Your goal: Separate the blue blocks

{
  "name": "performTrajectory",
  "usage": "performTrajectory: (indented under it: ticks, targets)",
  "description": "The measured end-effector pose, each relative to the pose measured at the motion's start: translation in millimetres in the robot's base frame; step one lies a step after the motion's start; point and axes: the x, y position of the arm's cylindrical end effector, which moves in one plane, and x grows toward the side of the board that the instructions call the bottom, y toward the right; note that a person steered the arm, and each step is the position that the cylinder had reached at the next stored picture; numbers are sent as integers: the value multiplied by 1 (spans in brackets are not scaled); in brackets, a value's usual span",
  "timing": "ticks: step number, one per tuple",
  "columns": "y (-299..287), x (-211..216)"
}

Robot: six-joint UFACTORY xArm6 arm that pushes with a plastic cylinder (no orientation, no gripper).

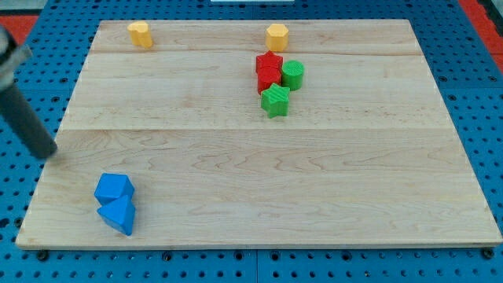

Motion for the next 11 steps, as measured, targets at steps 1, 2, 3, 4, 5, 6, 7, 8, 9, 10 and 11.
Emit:
performTrajectory:
  ticks: [1, 2, 3, 4, 5, 6, 7, 8, 9, 10, 11]
  targets:
    - [47, 76]
    - [84, 76]
    - [147, 68]
    - [205, 48]
    - [226, 10]
    - [198, 5]
    - [197, -15]
    - [214, -40]
    - [291, -57]
    - [338, -45]
    - [407, -45]
